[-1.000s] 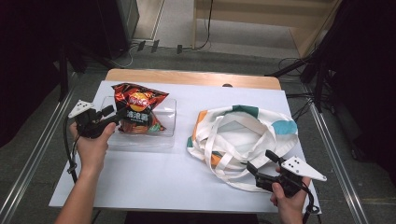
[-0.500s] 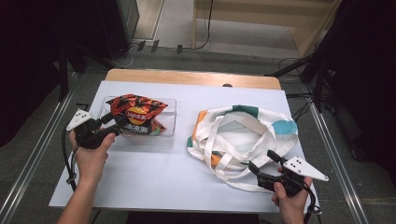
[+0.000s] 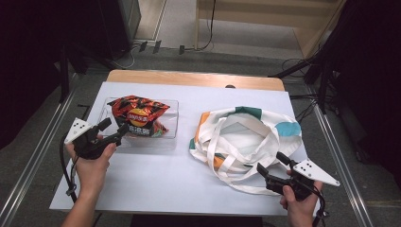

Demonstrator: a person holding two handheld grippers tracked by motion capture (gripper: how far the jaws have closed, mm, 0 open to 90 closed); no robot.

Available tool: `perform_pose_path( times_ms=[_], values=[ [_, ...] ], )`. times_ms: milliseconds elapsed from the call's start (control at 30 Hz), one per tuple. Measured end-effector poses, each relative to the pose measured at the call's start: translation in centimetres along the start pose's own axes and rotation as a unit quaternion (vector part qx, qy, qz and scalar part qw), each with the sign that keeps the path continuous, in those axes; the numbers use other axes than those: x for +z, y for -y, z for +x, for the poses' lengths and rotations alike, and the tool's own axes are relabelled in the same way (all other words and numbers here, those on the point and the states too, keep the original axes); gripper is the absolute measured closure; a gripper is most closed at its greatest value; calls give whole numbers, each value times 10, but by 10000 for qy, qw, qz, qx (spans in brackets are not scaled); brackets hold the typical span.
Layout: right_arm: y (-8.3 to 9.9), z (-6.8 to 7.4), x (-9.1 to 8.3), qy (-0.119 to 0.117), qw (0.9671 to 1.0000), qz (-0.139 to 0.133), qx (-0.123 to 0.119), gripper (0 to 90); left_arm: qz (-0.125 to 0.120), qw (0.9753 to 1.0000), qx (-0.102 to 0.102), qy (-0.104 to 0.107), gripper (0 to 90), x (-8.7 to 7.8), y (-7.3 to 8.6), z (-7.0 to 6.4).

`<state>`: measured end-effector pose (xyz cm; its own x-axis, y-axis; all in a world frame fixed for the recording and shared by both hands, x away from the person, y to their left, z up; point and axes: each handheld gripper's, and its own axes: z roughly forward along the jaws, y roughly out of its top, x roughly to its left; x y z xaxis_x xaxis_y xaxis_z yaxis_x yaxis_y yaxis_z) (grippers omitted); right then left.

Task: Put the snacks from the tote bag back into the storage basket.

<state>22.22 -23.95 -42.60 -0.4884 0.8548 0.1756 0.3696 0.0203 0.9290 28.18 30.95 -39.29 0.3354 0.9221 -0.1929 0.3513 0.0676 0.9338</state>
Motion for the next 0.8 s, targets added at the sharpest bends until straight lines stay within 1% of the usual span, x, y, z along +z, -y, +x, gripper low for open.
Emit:
perform_pose_path(
  times_ms=[100, 133, 167, 200, 333, 400, 467, 600, 700, 800],
  values=[
    [-1, -2, -1, 45, 10000, -37, 19, 168, 20, 10000, 26, 10, 195, -3, 3, -5],
    [-1, -2, -1, 50, 10000, -43, 24, 168, 44, 10000, 68, -20, 168, -3, 4, -7],
    [-1, -2, -1, 53, 10000, -45, 12, 168, 55, 10000, 64, -41, 145, -4, 5, -8],
    [-1, -2, -1, 55, 10000, -38, 18, 168, 60, 10000, 78, -10, 135, -6, 6, -9],
    [0, -4, 0, 73, 10000, -4, 20, 168, 67, 9998, 153, 77, 120, -11, 9, -13],
    [1, -4, 0, 91, 10000, -6, 8, 167, 83, 9998, 164, 57, 94, -12, 11, -16],
    [1, -5, -2, 131, 9999, 0, 14, 167, 96, 9998, 169, 96, 89, -13, 13, -18],
    [0, -8, -5, 204, 9998, -42, 43, 167, 130, 9997, 208, 66, 60, -17, 19, -23],
    [1, -12, -7, 262, 9996, -62, 80, 166, 218, 9993, 297, 62, 43, -18, 25, -26],
    [2, -15, -8, 315, 9994, -62, 126, 166, 224, 9993, 278, 69, 28, -20, 29, -28]
  ],
)
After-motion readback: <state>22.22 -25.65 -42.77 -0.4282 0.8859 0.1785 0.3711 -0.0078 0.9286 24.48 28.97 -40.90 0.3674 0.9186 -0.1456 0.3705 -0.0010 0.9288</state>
